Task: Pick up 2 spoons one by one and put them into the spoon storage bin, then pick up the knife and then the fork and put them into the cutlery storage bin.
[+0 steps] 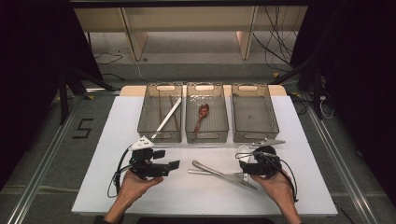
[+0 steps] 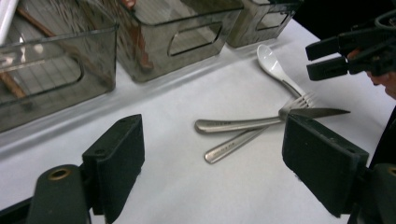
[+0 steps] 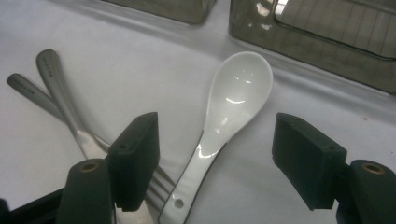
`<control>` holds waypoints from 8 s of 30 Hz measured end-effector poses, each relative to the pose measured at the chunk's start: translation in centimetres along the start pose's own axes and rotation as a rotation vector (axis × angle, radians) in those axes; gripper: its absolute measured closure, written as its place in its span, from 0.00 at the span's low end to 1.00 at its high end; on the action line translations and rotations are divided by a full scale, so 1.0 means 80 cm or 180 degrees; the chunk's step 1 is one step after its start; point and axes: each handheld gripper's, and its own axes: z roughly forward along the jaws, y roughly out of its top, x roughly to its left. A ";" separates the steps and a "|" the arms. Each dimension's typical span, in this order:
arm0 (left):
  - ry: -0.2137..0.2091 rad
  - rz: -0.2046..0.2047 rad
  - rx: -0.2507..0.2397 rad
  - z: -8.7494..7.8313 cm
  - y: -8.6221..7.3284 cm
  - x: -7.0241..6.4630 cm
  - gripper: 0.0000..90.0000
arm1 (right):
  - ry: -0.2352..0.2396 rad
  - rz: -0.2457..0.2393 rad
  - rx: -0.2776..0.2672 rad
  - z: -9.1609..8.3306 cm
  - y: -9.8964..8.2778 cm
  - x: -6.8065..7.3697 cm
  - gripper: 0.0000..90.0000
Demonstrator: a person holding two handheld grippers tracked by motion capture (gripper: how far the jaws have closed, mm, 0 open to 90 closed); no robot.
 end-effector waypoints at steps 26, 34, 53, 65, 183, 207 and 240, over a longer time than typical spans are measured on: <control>0.0062 0.0008 0.0009 0.001 -0.022 0.002 0.23 | -0.0176 -0.0151 0.0574 0.042 0.002 0.000 0.51; 0.0067 0.0033 0.0013 0.001 -0.023 0.001 0.23 | -0.0158 -0.0173 0.0697 0.040 0.005 -0.005 0.63; 0.0076 0.0064 0.0000 0.000 -0.022 0.000 0.24 | -0.0016 -0.0143 0.0737 0.036 0.006 -0.016 0.82; 0.0102 0.0063 -0.0040 -0.004 -0.022 0.001 0.25 | 0.0159 -0.0198 0.0543 0.021 0.008 -0.015 0.83; 0.0148 0.0203 -0.0290 -0.026 -0.039 0.009 0.20 | 0.0858 -0.1103 0.0095 0.024 0.121 0.082 0.37; 0.0117 0.0249 -0.0286 -0.022 -0.036 0.009 0.19 | 0.0955 -0.1333 0.0356 0.031 0.050 0.089 0.35; 0.0096 0.0312 -0.0312 -0.023 -0.037 0.004 0.19 | 0.0828 -0.1473 0.0793 0.052 0.030 0.087 0.47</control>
